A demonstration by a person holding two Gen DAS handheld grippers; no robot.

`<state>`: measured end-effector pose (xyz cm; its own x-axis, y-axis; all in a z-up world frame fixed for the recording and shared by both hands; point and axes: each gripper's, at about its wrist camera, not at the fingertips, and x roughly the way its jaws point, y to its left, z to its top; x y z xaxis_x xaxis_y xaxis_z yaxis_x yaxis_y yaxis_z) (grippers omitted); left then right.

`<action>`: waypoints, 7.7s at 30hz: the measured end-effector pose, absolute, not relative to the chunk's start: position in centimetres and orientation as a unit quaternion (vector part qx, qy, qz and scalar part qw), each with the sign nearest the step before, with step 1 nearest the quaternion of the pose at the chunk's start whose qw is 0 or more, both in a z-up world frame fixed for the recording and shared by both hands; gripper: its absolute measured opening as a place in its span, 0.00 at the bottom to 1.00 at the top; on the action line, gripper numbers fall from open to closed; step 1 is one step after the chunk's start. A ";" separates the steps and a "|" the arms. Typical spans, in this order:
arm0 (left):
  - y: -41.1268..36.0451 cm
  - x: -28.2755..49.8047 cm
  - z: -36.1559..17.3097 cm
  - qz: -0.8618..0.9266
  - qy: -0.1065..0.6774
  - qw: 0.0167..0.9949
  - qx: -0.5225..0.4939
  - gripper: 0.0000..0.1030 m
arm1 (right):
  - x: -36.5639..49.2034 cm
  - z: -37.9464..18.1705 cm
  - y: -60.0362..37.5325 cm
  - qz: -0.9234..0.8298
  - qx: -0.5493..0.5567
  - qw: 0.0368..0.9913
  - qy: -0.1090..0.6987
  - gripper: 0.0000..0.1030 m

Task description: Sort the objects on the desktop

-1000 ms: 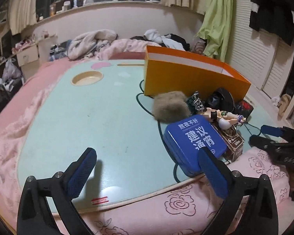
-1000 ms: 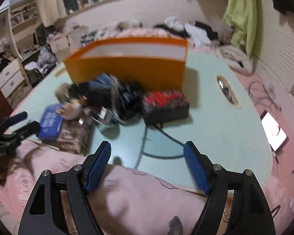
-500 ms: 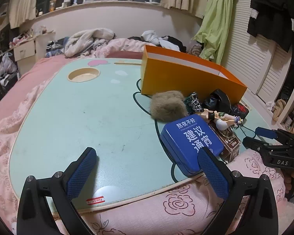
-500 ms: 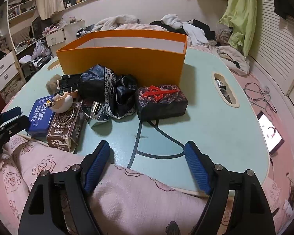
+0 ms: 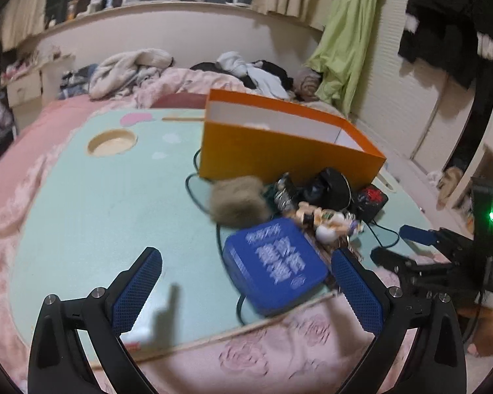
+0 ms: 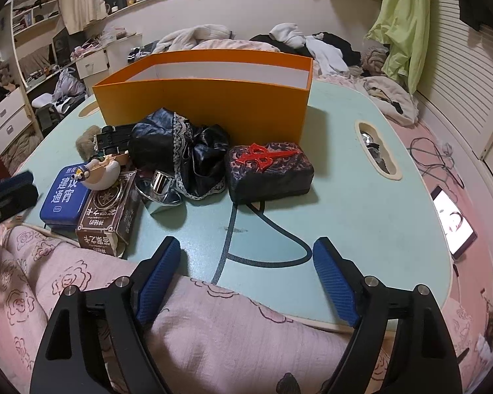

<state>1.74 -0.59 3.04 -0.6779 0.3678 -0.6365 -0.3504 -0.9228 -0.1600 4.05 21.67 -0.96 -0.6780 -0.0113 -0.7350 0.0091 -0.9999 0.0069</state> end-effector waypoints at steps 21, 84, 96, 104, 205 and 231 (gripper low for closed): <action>2.1 0.6 0.5 0.903 0.046 0.155 -0.398 0.64 | 3.9 -0.9 21.6 -0.916 0.402 0.005 -0.001 0.82; 3.3 -12.4 5.0 0.897 -0.052 0.190 -0.396 0.97 | -5.8 3.8 22.6 -0.921 0.383 0.015 -0.066 0.73; 0.6 -3.8 8.5 0.932 -0.015 0.189 -0.310 0.96 | -0.4 7.8 22.0 -0.953 0.298 0.037 -0.044 0.73; -1.3 1.0 2.9 0.911 0.021 0.173 -0.374 0.96 | 5.1 3.4 22.2 -0.935 0.351 0.042 -0.025 0.73; -0.8 -0.4 3.5 0.943 0.005 0.145 -0.301 0.37 | 2.5 1.0 26.3 -0.935 0.339 0.007 -0.101 0.59; 2.9 -8.0 5.7 0.938 0.024 0.139 -0.317 0.82 | -2.5 6.7 23.2 -0.962 0.269 -0.038 -0.037 0.67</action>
